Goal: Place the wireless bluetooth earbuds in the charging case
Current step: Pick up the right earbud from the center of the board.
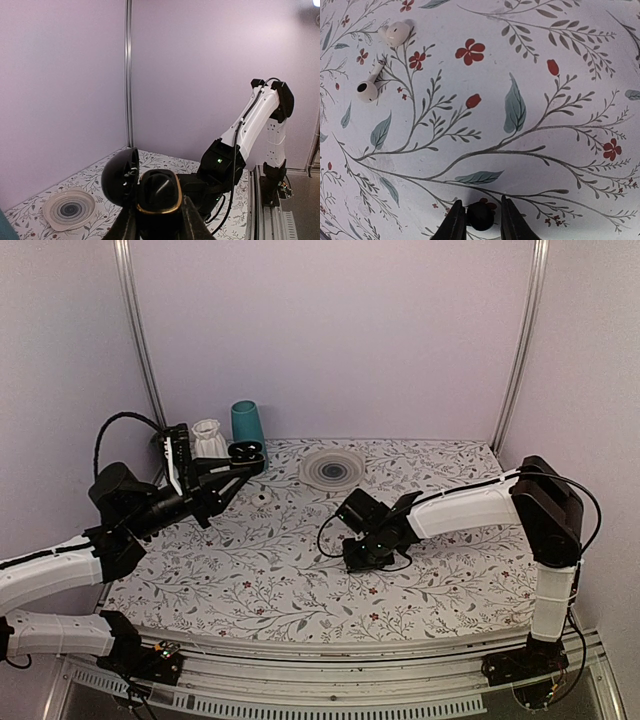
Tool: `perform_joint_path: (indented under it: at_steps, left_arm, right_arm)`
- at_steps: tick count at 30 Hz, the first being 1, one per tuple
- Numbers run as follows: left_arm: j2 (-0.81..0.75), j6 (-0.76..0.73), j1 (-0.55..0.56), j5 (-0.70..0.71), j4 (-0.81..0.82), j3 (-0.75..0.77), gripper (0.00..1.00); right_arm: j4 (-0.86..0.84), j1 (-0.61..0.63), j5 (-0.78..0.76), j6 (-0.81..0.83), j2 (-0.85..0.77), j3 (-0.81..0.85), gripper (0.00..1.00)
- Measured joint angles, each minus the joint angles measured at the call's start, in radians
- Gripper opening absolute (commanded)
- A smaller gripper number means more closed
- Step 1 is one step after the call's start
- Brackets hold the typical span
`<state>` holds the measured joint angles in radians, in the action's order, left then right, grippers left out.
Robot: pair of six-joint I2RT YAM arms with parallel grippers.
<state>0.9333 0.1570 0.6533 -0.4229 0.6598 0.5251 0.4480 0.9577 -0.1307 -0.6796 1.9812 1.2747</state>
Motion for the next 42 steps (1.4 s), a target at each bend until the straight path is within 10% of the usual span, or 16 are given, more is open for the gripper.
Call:
perform_joint_path:
  at_steps: [42]
  left_arm:
    - [0.015, 0.009, 0.000, -0.006, 0.000, 0.000, 0.00]
  right_arm:
    - [-0.014, 0.038, -0.060, -0.039, 0.011, 0.000, 0.24]
